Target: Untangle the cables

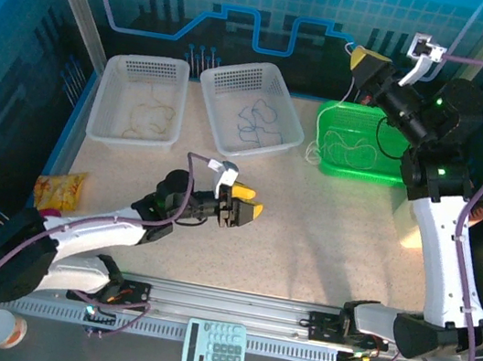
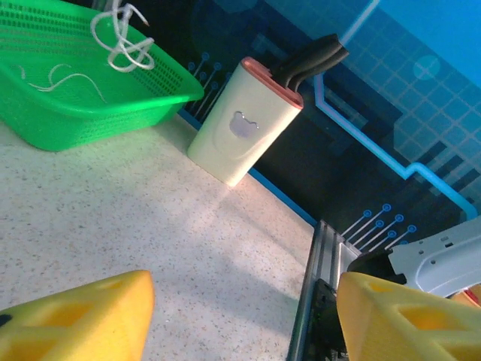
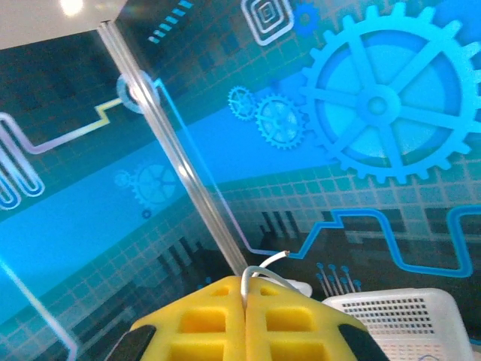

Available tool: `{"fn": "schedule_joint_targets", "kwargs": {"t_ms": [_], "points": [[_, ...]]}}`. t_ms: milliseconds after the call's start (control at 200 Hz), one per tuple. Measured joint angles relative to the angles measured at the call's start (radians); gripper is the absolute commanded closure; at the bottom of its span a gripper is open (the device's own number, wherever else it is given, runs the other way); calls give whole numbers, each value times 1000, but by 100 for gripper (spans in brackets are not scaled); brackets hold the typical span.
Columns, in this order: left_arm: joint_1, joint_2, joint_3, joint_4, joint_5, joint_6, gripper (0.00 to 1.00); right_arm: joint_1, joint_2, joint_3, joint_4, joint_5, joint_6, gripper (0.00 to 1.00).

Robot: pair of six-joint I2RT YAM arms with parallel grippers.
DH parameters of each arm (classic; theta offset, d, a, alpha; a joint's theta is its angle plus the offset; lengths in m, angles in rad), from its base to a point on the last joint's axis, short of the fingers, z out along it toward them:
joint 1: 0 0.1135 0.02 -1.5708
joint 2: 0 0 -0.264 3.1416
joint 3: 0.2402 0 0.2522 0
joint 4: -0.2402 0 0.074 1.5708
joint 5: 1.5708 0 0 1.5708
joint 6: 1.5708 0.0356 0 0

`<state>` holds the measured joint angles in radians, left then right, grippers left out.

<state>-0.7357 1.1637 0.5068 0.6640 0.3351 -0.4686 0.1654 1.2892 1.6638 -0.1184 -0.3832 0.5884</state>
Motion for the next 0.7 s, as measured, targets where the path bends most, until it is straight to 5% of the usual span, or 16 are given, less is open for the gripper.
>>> {"fn": "schedule_joint_targets", "kwargs": {"t_ms": [310,700], "points": [[0,-165,-16,-127,-109,8,1,-107,143,36,-5,95,-54,100],[0,-245,27,-295,-216,50,1,-215,323,77,-39,174,-92,100]]}}
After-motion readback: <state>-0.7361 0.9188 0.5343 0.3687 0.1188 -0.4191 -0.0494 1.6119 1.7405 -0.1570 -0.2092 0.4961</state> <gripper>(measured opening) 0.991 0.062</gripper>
